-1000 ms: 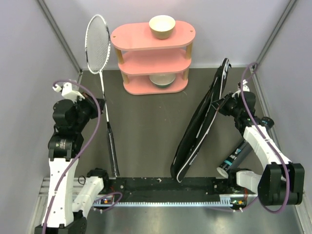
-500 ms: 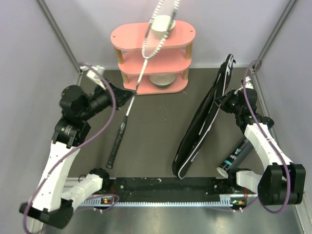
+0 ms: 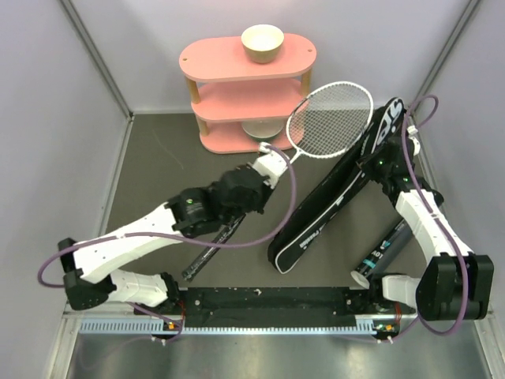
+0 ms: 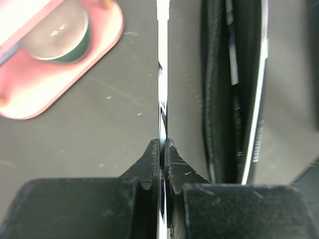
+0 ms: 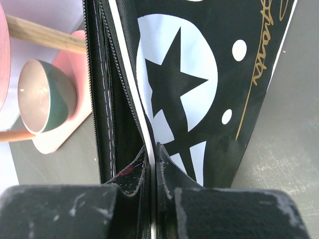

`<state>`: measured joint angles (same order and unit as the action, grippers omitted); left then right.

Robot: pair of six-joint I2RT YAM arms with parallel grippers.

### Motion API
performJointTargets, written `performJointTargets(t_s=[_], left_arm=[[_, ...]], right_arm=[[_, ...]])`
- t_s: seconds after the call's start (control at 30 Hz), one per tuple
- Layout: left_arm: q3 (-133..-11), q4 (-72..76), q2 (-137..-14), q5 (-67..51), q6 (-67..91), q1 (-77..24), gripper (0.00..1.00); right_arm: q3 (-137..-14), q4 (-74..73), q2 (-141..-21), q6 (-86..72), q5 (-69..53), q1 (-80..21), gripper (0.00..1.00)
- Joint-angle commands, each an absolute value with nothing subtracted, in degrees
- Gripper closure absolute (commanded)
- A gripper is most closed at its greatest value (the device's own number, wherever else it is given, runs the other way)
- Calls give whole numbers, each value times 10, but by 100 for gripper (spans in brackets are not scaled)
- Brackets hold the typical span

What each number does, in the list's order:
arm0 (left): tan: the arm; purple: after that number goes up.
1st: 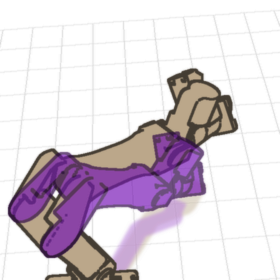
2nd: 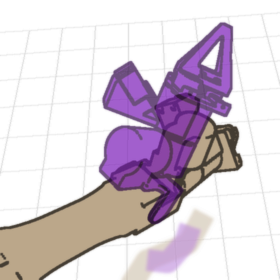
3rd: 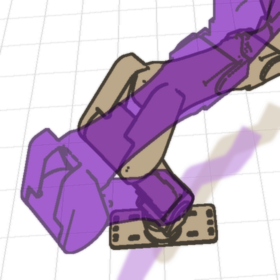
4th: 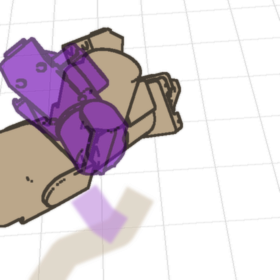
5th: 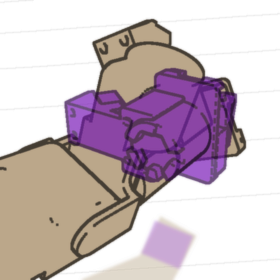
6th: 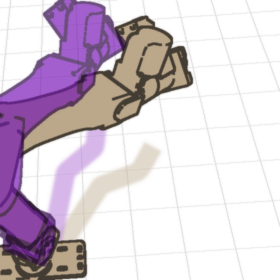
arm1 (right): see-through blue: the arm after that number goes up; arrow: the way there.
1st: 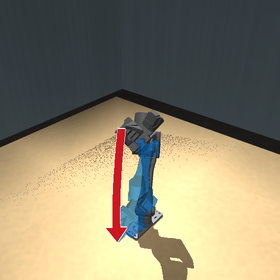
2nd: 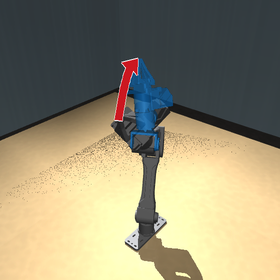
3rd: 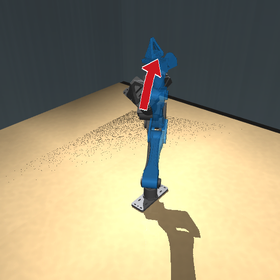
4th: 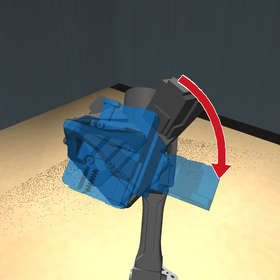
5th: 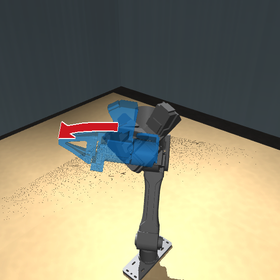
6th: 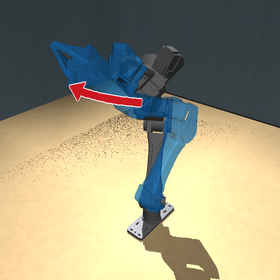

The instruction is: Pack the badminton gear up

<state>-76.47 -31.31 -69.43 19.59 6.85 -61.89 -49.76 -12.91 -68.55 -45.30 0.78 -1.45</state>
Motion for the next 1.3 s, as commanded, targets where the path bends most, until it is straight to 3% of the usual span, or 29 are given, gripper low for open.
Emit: performJointTargets(t_s=[0.0, 0.3, 0.77, 1.27], left_arm=[[-772, -292, -725, 421, -32, -666, 100], [-715, -214, -789, 617, -141, -750, 100], [-673, -154, -822, 642, -203, -822, 100], [-658, -147, -882, 662, -248, -831, 100]], right_arm=[[-554, -111, -703, -483, 2, -3, 100], [-580, -136, -708, -471, -18, 19, 100], [-617, -161, -735, -479, -35, 24, 100], [-633, -181, -729, -490, -34, 24, 100]])
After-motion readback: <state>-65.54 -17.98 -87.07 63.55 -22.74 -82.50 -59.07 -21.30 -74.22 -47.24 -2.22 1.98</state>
